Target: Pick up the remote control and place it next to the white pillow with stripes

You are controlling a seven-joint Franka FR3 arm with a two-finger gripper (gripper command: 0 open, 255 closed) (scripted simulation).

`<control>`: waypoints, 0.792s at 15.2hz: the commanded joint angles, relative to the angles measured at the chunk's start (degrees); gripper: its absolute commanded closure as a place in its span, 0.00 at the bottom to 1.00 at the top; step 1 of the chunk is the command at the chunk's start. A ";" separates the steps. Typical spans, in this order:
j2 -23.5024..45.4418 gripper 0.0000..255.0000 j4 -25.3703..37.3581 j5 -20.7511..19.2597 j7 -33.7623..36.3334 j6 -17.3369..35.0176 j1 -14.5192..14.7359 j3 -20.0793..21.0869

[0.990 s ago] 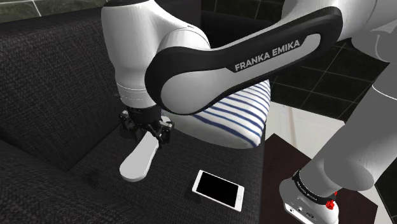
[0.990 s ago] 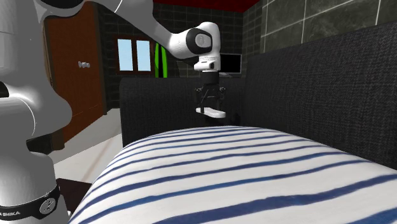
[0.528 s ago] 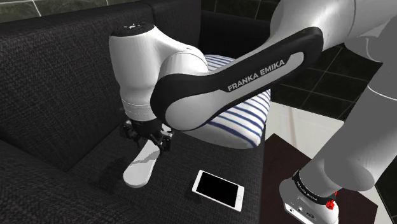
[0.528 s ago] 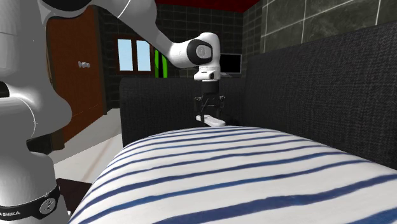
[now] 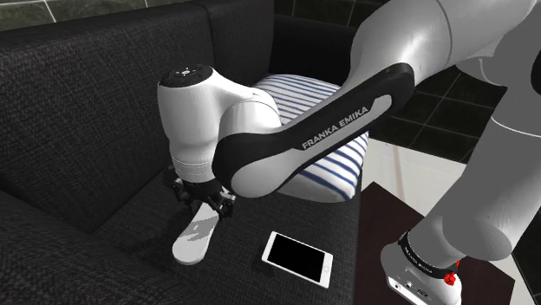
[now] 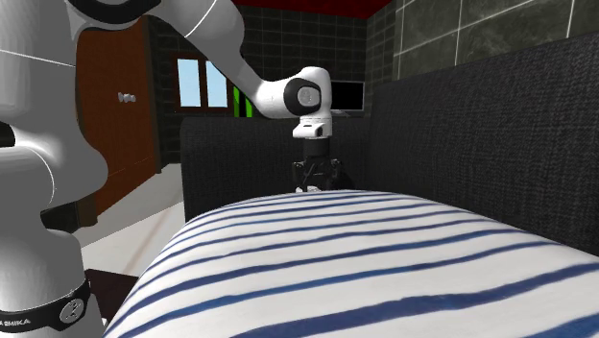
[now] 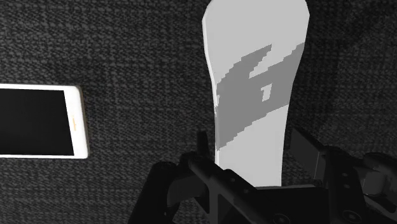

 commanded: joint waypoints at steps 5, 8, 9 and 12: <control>2.10 1.00 -1.76 -2.19 1.39 3.23 0.69 -0.91; 2.10 1.00 -1.76 -2.20 1.40 3.22 0.69 -0.92; 2.10 1.00 -1.76 -2.20 1.40 3.22 0.69 -0.92; 2.10 1.00 -1.76 -2.20 1.40 3.22 0.69 -0.92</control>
